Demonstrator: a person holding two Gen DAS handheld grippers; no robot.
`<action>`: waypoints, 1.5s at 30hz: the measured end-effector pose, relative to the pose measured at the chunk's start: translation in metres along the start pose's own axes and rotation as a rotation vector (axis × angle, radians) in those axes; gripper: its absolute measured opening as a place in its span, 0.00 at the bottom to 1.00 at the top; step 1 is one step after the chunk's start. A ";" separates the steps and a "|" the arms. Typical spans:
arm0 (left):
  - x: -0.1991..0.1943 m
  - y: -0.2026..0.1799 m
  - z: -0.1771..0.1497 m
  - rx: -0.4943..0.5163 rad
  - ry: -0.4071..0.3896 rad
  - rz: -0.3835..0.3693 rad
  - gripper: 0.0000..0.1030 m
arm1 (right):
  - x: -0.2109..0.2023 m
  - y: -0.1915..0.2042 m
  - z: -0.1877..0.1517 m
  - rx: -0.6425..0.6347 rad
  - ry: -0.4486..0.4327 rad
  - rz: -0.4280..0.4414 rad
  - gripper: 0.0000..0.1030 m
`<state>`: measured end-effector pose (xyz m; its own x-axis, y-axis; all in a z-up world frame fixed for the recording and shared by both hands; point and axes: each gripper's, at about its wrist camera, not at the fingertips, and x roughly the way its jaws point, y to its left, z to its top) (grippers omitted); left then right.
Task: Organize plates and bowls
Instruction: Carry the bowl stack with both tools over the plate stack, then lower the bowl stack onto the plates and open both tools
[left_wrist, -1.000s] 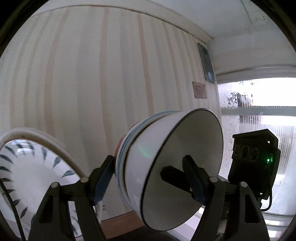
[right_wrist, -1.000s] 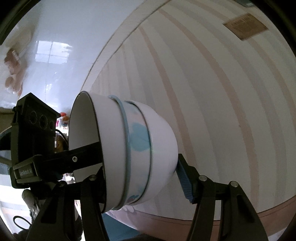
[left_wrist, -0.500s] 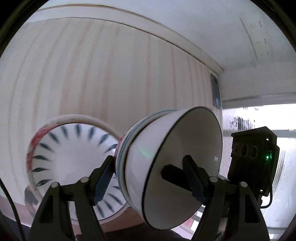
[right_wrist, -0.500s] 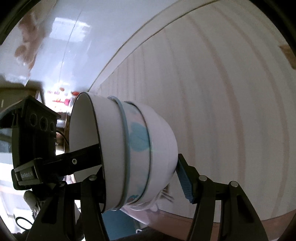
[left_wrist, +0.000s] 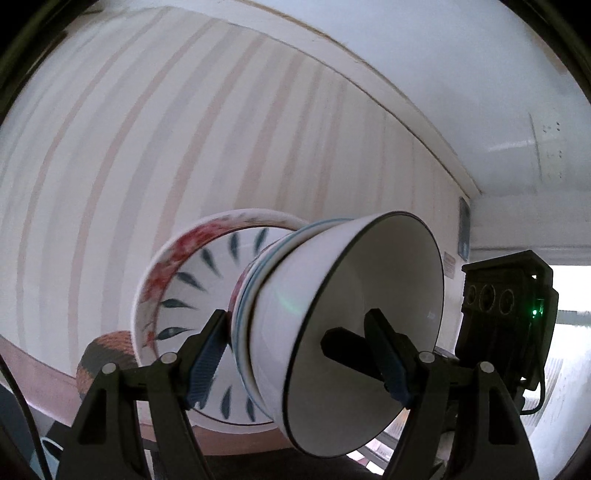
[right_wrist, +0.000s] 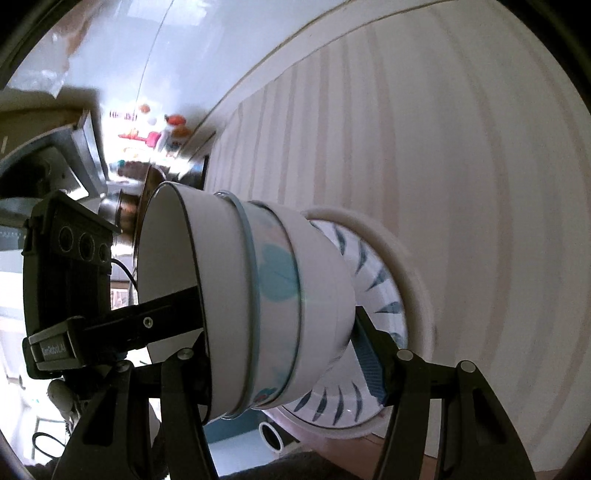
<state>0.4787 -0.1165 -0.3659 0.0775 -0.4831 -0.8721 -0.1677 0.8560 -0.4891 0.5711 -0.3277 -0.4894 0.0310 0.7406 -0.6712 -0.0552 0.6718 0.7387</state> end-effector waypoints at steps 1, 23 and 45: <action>0.005 -0.003 0.000 -0.012 -0.002 0.003 0.70 | 0.010 0.006 0.005 -0.005 0.011 0.001 0.61; 0.010 0.024 -0.002 -0.034 -0.004 0.023 0.70 | 0.050 0.010 0.002 -0.064 0.059 -0.035 0.61; -0.037 -0.013 -0.029 0.159 -0.162 0.286 0.70 | 0.032 0.013 -0.011 -0.052 0.037 -0.114 0.61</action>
<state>0.4498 -0.1150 -0.3266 0.2065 -0.1953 -0.9588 -0.0514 0.9763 -0.2100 0.5603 -0.2951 -0.5020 0.0029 0.6574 -0.7535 -0.1049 0.7495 0.6536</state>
